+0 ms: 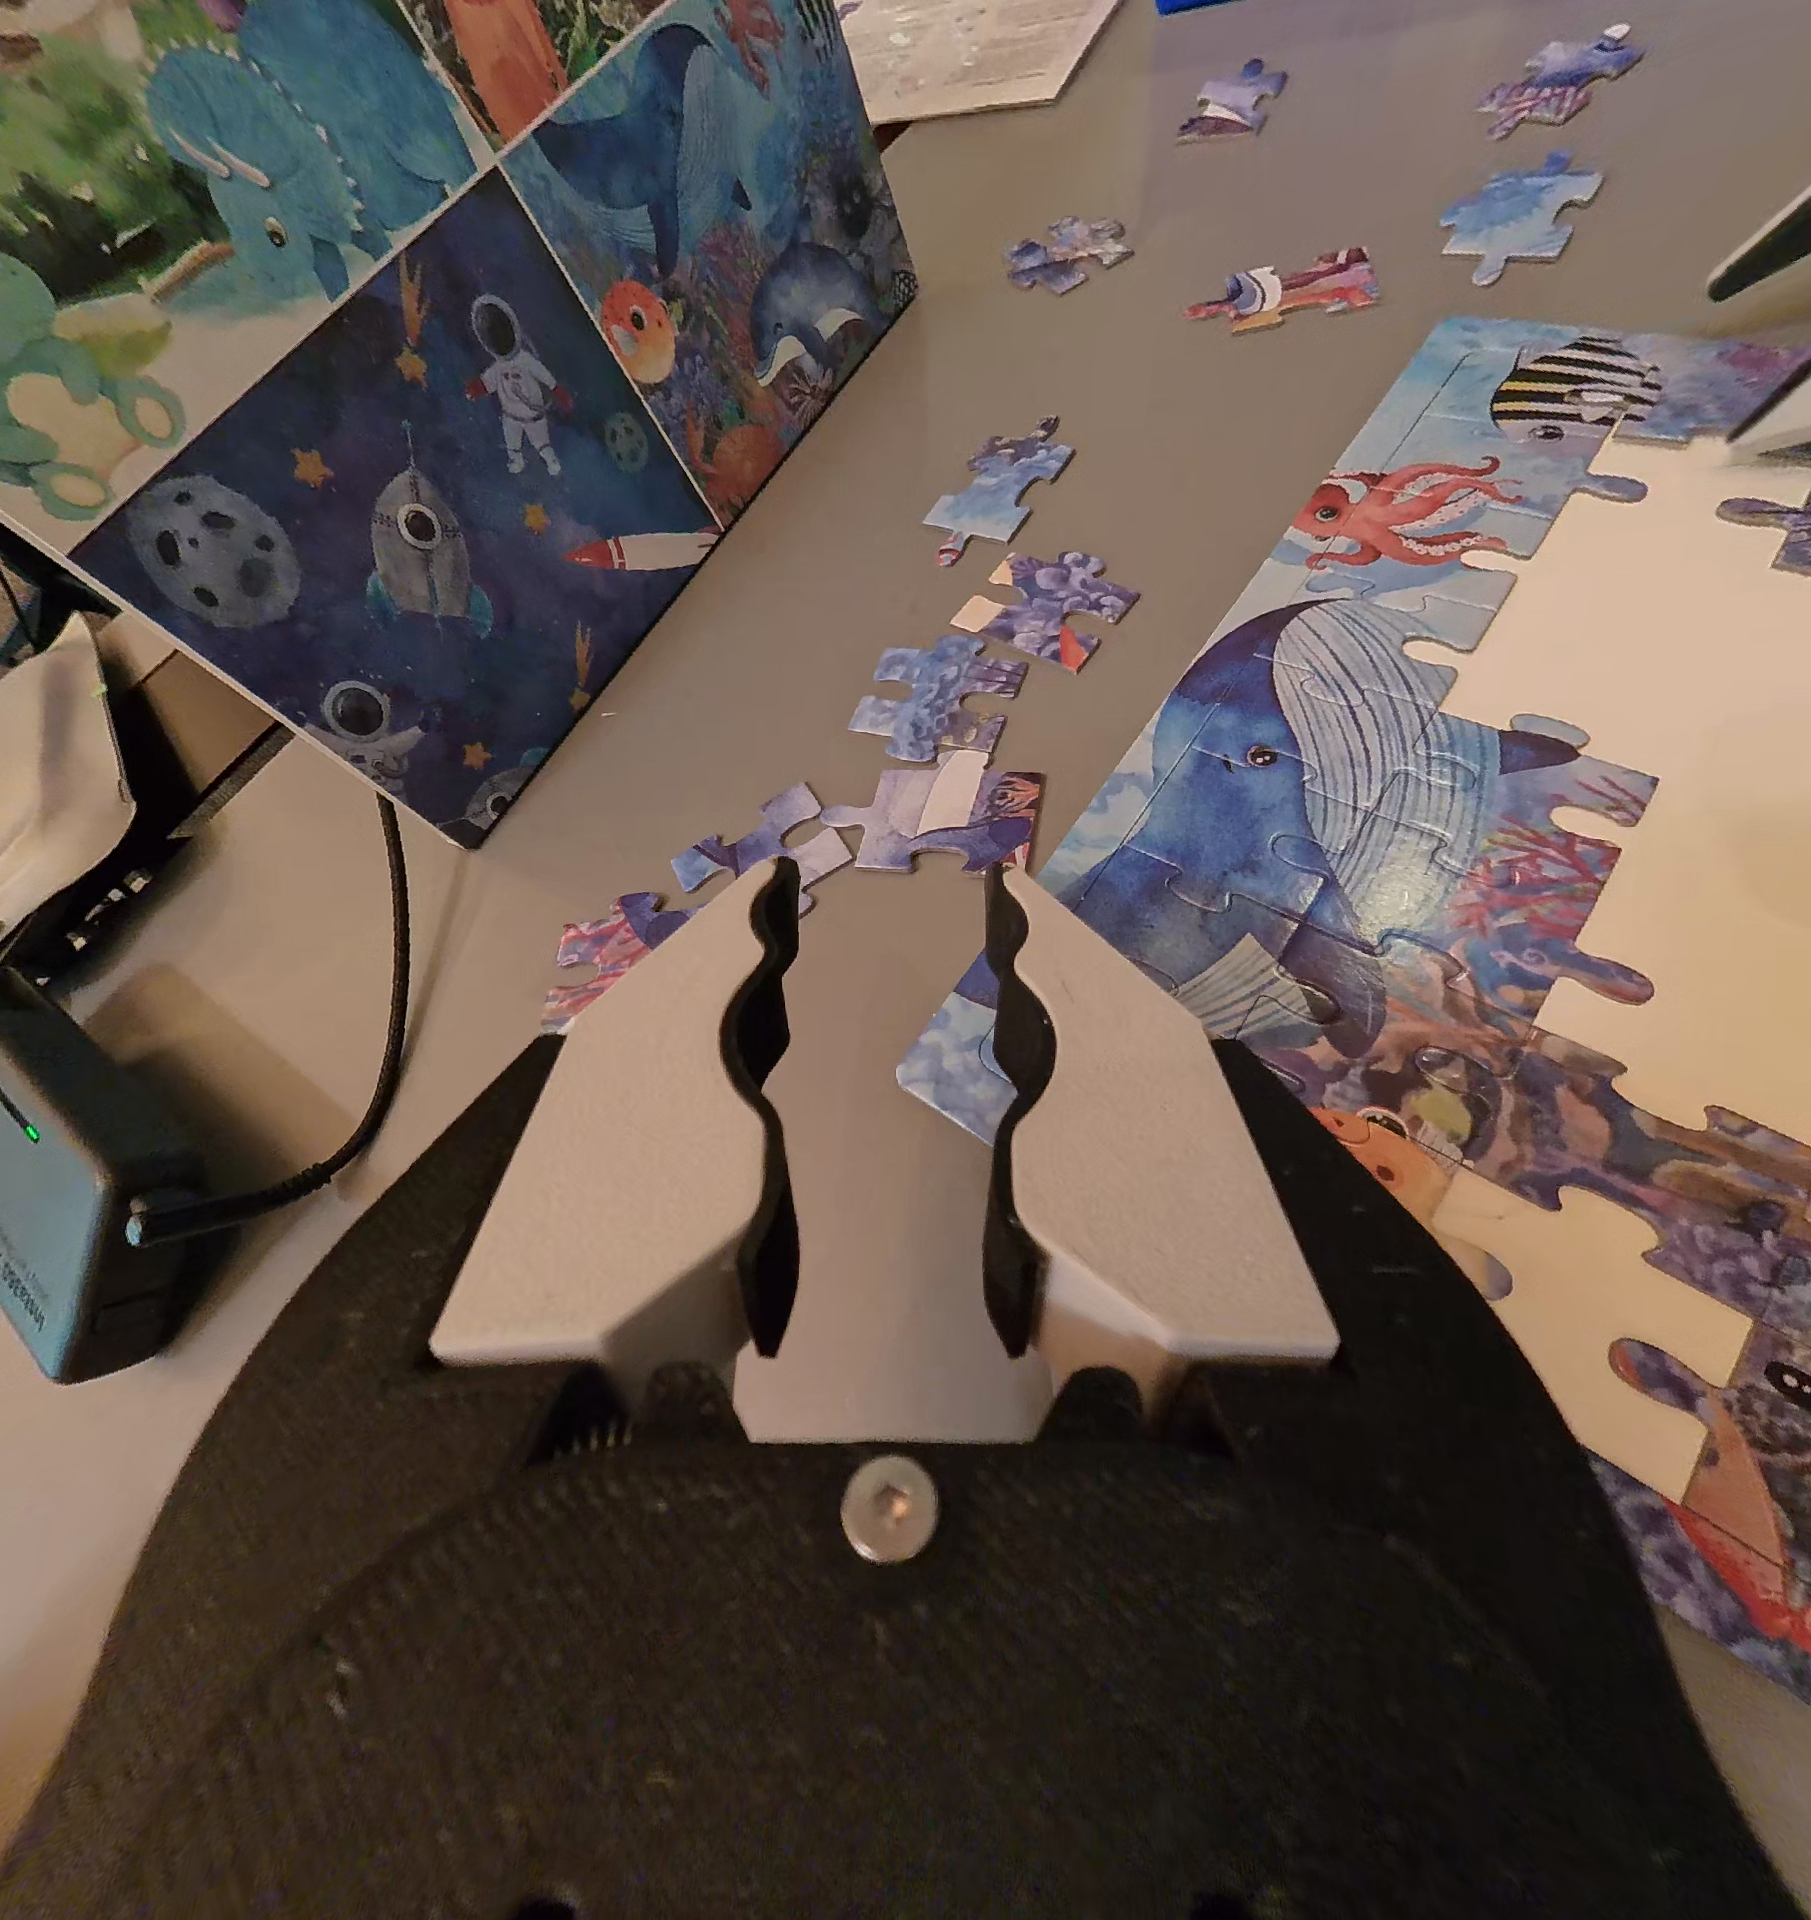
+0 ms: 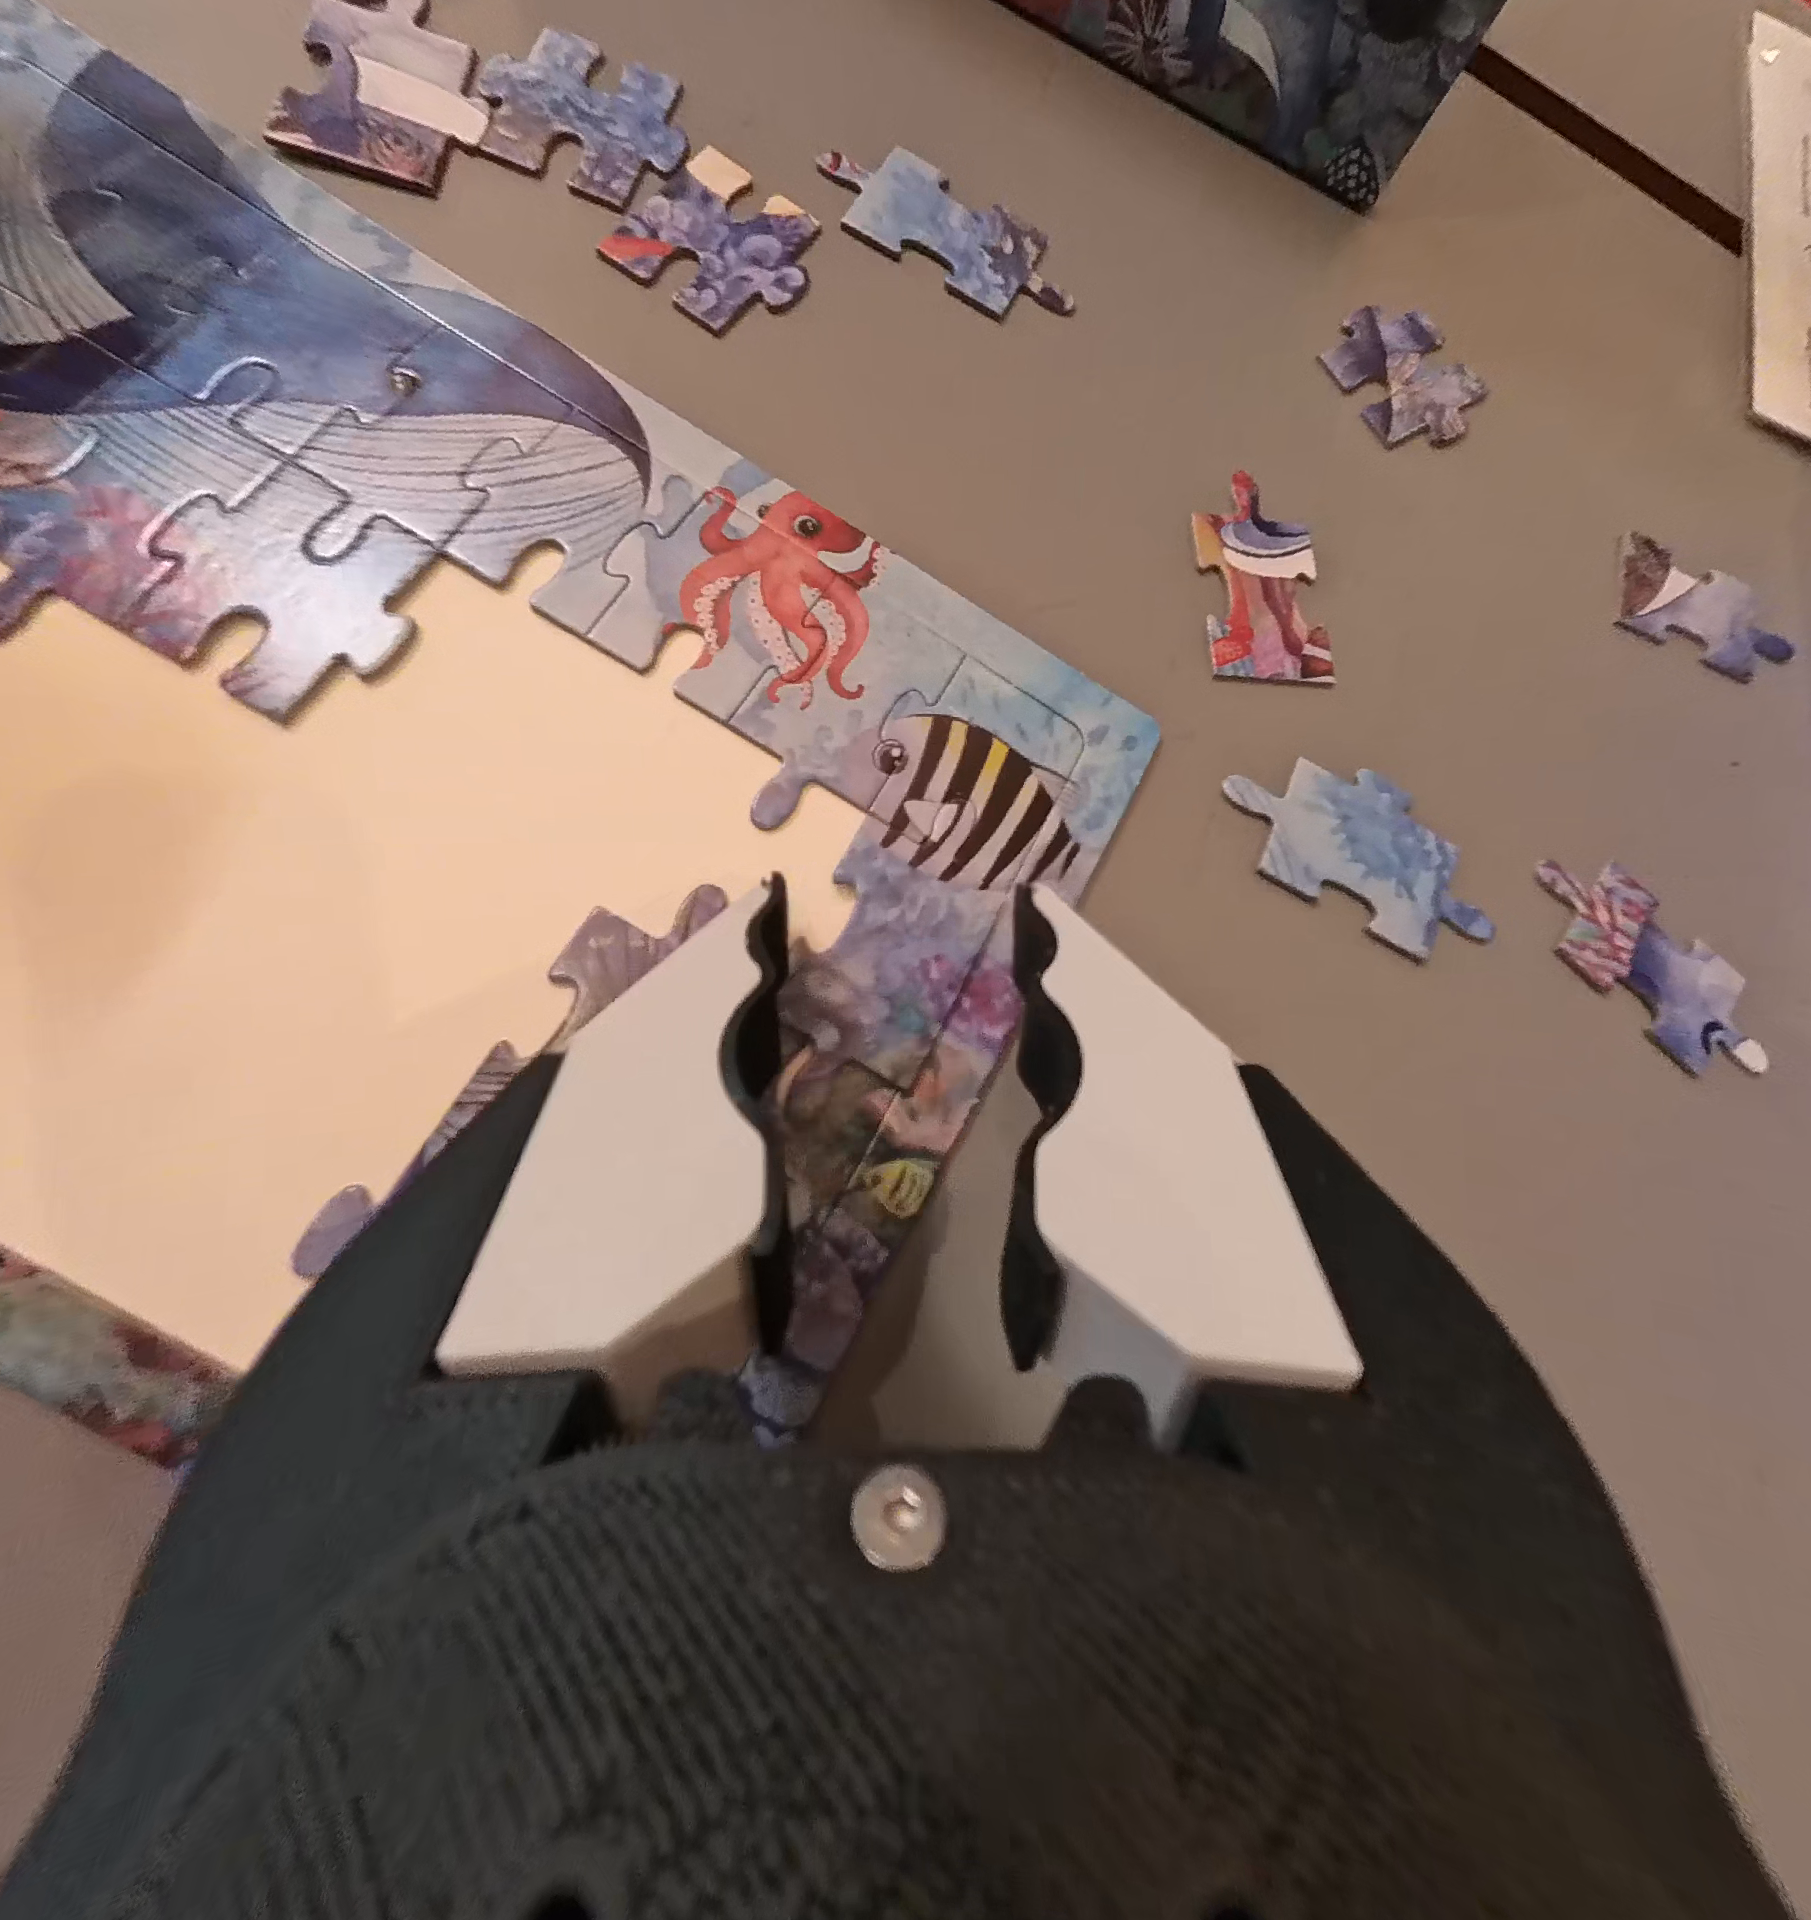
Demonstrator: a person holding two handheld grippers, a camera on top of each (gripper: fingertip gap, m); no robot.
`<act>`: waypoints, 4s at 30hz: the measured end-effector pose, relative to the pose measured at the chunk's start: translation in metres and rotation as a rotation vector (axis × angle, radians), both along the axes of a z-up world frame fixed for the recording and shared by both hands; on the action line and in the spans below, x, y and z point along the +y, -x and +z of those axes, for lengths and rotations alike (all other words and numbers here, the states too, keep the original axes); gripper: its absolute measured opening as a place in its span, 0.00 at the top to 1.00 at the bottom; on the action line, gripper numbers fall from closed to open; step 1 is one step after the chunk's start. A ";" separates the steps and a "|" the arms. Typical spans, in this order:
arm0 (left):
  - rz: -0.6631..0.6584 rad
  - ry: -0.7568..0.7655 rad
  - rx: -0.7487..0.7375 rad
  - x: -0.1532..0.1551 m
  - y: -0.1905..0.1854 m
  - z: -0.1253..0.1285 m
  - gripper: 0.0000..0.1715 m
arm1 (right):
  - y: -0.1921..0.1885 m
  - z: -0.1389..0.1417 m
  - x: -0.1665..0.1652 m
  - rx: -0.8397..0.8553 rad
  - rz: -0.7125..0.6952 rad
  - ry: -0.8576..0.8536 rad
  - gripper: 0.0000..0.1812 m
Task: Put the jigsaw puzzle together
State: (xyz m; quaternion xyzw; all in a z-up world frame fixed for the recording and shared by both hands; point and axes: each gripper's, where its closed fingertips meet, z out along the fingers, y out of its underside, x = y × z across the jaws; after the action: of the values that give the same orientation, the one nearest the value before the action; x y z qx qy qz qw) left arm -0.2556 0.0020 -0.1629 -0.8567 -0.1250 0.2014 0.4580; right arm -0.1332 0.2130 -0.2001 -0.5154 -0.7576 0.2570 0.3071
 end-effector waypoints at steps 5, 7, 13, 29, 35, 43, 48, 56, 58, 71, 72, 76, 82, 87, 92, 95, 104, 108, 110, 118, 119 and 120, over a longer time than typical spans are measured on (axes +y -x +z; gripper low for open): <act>-0.002 -0.001 -0.001 0.000 0.000 0.000 0.80 | -0.008 0.001 -0.007 0.003 0.006 0.085 0.85; -0.004 0.000 0.000 0.001 -0.001 0.000 0.80 | -0.007 0.004 -0.005 0.014 -0.006 0.104 0.98; -0.002 -0.003 0.004 0.001 -0.001 0.001 0.80 | -0.002 -0.008 0.000 -0.037 -0.041 0.188 1.00; 0.002 -0.004 0.007 0.000 0.000 0.002 0.80 | 0.002 -0.004 0.002 -0.067 -0.009 0.147 1.00; -0.001 -0.004 0.005 0.000 0.000 0.001 0.80 | -0.019 -0.009 -0.004 -0.067 -0.025 0.245 1.00; -0.006 -0.008 -0.002 0.002 -0.001 0.001 0.80 | -0.042 -0.011 -0.001 -0.026 -0.120 0.241 1.00; -0.009 -0.003 0.019 0.004 -0.003 0.003 0.80 | -0.038 0.002 -0.003 0.000 -0.110 0.192 1.00; -0.019 -0.014 0.024 0.006 -0.007 0.007 0.80 | -0.038 -0.010 -0.006 -0.060 -0.096 0.209 1.00; -0.020 -0.011 0.027 0.006 -0.007 0.007 0.80 | -0.033 -0.002 -0.006 -0.012 -0.094 0.204 1.00; -0.032 0.008 0.033 0.009 -0.012 0.006 0.79 | 0.008 -0.011 0.026 0.017 -0.064 0.162 1.00; -0.033 0.026 0.028 0.009 -0.013 0.004 0.79 | 0.013 -0.011 0.030 0.022 -0.057 0.134 1.00; -0.017 0.112 0.033 0.004 -0.009 -0.008 0.79 | 0.009 -0.011 0.027 0.019 -0.024 0.139 1.00; 0.019 0.067 0.014 -0.005 0.001 0.001 0.78 | -0.051 -0.011 0.014 0.009 -0.003 0.171 1.00; 0.051 0.036 0.030 -0.012 0.010 0.009 0.79 | -0.091 -0.007 0.019 0.119 -0.073 0.139 1.00; 0.038 0.058 0.013 -0.013 0.012 -0.004 0.91 | -0.098 0.026 0.023 0.304 -0.083 0.533 1.00; 0.017 0.069 0.027 -0.012 0.010 -0.005 0.97 | -0.098 0.025 0.025 0.283 -0.092 0.581 1.00; -0.129 -0.052 -0.033 0.012 -0.025 0.010 1.00 | -0.091 0.010 0.029 0.179 -0.157 0.545 1.00; -0.200 -0.060 -0.045 0.030 -0.049 0.005 1.00 | -0.092 0.005 0.029 0.145 -0.172 0.502 1.00; -0.209 -0.053 -0.011 0.036 -0.056 0.005 1.00 | -0.091 0.009 0.029 0.175 -0.149 0.431 1.00; -0.169 -0.088 0.043 0.032 -0.047 0.010 1.00 | -0.050 0.059 0.033 0.227 -0.022 0.329 1.00; -0.155 -0.099 0.040 0.030 -0.043 0.011 1.00 | -0.039 0.067 0.032 0.239 0.020 0.308 1.00; -0.141 -0.111 0.036 0.027 -0.038 0.011 1.00 | -0.026 0.073 0.032 0.249 0.068 0.273 1.00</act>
State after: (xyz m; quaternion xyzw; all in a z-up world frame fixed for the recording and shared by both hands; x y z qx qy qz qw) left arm -0.2178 0.0292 -0.1519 -0.8330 -0.0670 0.1769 0.5200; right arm -0.1071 0.2451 -0.1267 -0.4907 -0.6888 0.4295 0.3167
